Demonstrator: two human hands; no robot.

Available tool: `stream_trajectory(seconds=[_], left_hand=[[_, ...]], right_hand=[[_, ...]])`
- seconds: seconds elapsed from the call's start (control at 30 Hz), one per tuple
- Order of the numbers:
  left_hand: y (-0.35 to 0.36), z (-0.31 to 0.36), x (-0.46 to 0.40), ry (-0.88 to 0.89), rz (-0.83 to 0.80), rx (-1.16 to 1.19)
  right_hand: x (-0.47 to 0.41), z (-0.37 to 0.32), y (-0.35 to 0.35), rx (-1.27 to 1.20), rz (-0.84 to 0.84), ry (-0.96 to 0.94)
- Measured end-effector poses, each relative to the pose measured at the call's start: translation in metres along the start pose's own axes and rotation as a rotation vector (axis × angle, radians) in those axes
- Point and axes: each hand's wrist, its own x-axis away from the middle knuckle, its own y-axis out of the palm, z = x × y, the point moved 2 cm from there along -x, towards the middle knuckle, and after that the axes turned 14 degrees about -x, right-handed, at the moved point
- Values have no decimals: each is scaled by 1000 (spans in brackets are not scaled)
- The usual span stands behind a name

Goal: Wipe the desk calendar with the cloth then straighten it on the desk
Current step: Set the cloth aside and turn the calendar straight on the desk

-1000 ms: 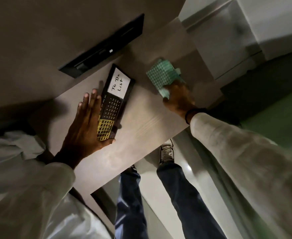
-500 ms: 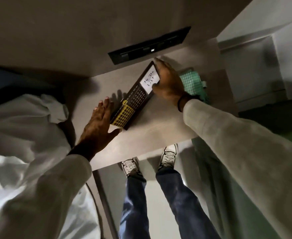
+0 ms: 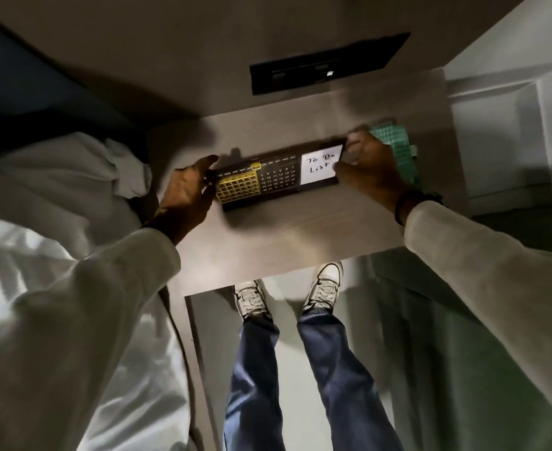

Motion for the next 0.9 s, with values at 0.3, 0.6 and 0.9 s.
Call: stream_trajectory(seconds=[0.3, 0.6, 0.9], left_hand=[[-9, -29, 21, 42, 64, -86], [-11, -20, 15, 58, -4, -51], [-13, -16, 8, 71, -15, -67]], right_hand=[[13, -18, 36, 4, 56, -96], [16, -16, 27, 20, 129, -73], [13, -21, 23, 66, 138, -85]])
